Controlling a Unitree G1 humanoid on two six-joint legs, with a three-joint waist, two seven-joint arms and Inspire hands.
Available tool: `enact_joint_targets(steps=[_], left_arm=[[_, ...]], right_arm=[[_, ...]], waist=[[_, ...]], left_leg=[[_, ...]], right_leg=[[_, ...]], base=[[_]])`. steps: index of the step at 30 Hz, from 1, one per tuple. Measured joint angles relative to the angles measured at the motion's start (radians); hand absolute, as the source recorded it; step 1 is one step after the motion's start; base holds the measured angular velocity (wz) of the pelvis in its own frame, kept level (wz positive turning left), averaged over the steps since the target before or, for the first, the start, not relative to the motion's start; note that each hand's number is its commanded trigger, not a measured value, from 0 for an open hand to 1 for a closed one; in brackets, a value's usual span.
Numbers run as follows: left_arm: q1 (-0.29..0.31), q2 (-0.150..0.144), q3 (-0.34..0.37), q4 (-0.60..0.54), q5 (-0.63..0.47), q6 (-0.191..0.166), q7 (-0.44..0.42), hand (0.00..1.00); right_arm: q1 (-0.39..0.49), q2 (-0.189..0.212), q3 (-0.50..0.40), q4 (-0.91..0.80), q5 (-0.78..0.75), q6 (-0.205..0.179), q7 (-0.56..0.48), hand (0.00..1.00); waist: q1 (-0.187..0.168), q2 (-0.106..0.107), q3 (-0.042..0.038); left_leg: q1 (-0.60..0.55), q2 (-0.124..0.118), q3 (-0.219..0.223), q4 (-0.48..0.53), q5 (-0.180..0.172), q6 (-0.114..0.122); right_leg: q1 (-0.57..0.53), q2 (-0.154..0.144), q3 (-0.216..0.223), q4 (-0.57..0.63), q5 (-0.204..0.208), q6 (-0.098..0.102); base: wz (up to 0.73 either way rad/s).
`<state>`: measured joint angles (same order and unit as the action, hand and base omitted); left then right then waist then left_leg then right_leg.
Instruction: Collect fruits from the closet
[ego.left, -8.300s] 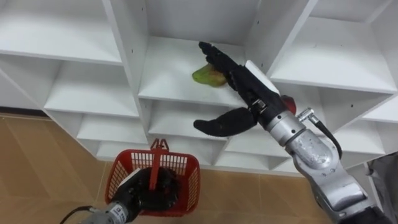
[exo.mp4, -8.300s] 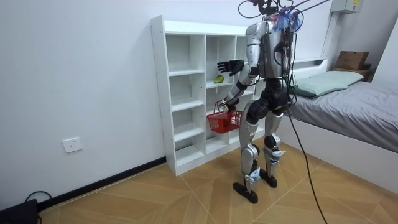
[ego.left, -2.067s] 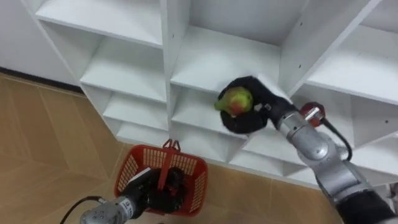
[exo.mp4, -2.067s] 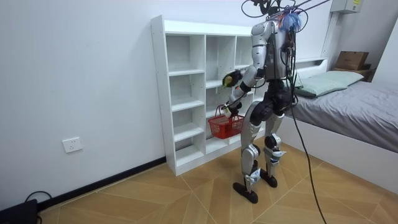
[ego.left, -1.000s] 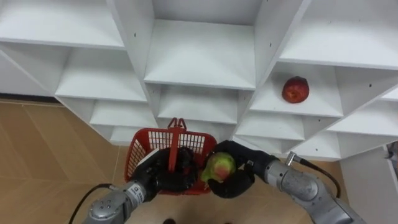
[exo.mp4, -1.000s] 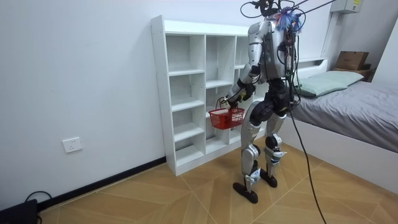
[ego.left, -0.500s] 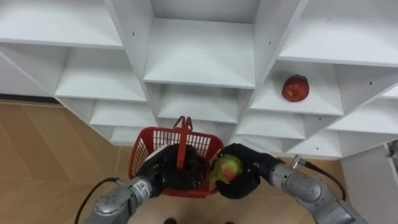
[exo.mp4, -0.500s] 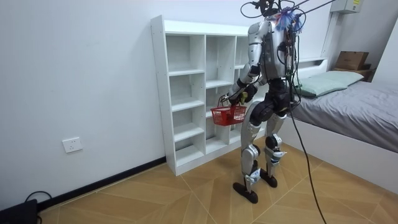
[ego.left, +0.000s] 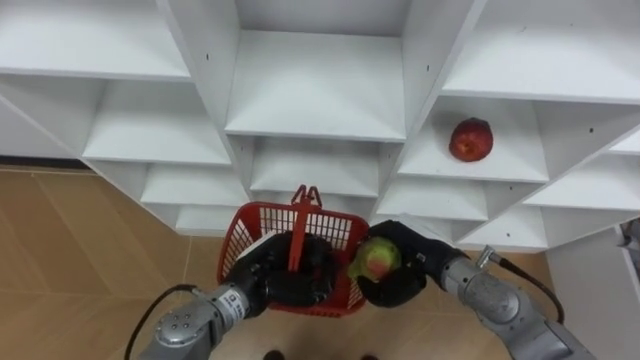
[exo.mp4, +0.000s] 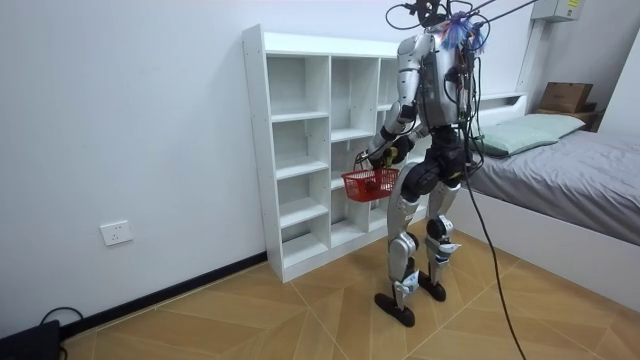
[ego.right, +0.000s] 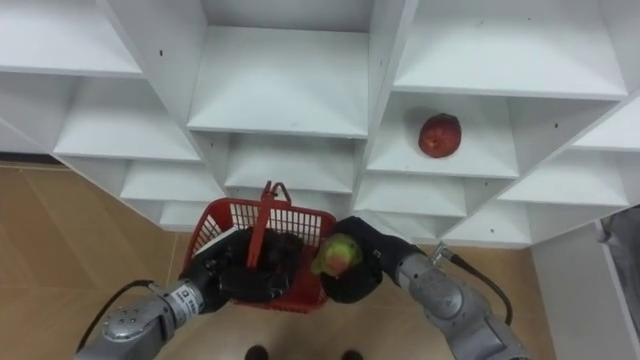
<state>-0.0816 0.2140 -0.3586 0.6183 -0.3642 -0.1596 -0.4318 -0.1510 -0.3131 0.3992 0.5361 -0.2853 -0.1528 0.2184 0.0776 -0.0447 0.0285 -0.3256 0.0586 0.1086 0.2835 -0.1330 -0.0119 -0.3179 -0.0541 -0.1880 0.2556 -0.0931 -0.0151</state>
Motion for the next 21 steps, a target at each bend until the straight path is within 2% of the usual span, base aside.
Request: enact_joint_targets(steps=[4,16,21], left_arm=[[-0.006,0.0,0.0,0.0,0.0,0.0,0.0,1.0],[-0.009,0.009,-0.026,0.0,0.001,0.0,-0.006,1.0],[-0.011,0.009,-0.041,0.0,0.001,0.0,-0.018,1.0]], right_arm=[[0.0,0.0,0.0,0.0,0.0,0.0,-0.019,1.0],[-0.01,0.009,0.003,0.042,-0.004,0.0,-0.057,1.0],[-0.059,0.031,0.003,0.099,-0.003,0.001,-0.066,1.0]], waist=[[0.0,-0.002,0.0059],[0.001,0.0,0.0074],[-0.002,0.001,0.0074]], left_leg=[[0.0,0.0,0.0,0.0,0.0,0.0],[-0.007,0.0,0.0,0.001,0.0,0.0],[-0.012,0.001,0.001,0.003,0.0,0.0]], right_leg=[[0.0,0.0,0.0,0.0,0.0,0.0],[-0.007,0.0,-0.001,0.001,-0.001,0.0],[-0.012,0.0,-0.001,0.003,-0.001,0.0]], base=[[0.0],[0.0],[0.0]])
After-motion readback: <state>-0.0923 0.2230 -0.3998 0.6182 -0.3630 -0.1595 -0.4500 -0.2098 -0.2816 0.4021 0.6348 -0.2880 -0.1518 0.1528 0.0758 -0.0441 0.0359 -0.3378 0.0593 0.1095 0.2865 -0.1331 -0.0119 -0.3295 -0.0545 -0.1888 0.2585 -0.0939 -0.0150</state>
